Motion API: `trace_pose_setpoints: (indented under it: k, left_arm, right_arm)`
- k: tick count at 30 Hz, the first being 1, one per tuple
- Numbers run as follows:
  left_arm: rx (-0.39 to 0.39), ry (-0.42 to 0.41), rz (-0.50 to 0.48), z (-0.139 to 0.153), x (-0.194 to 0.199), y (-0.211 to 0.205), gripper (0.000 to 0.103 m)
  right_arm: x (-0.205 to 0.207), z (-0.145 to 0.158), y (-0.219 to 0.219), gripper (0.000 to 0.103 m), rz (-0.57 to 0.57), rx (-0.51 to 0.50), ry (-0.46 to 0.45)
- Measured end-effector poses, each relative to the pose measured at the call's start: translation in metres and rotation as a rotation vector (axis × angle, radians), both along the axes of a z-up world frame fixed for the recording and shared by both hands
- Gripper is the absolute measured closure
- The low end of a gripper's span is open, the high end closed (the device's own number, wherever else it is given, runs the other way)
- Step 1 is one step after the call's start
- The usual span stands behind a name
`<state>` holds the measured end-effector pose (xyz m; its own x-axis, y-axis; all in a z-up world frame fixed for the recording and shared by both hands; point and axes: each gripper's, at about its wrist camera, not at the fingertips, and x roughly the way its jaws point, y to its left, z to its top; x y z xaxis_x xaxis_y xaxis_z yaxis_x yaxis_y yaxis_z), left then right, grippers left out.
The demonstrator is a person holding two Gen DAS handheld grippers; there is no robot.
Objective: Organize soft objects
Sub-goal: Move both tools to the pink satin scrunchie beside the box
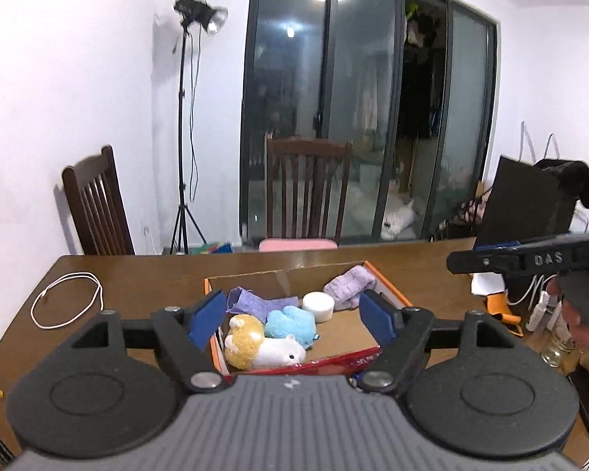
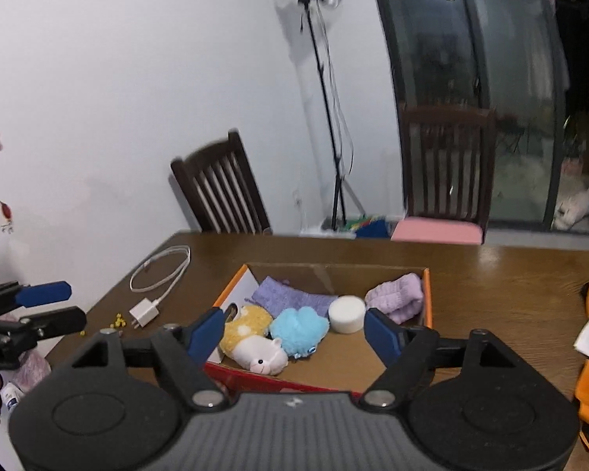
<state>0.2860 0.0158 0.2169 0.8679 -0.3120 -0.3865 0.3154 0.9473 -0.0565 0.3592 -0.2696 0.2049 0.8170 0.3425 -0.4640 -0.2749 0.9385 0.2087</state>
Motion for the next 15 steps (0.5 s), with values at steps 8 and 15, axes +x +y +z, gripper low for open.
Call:
trace_pose_setpoints:
  k: [8,15]
  left_arm:
    - [0.021,-0.147,-0.041,-0.066,-0.114,-0.013,0.013]
    - [-0.129,0.002,-0.068,-0.128,-0.160,-0.009,0.009]
  right_arm:
    - [-0.117,-0.071,0.013,0.014,-0.010,-0.039,-0.181]
    - [-0.181,-0.129,0.021,0.013,-0.038,-0.068,-0.165]
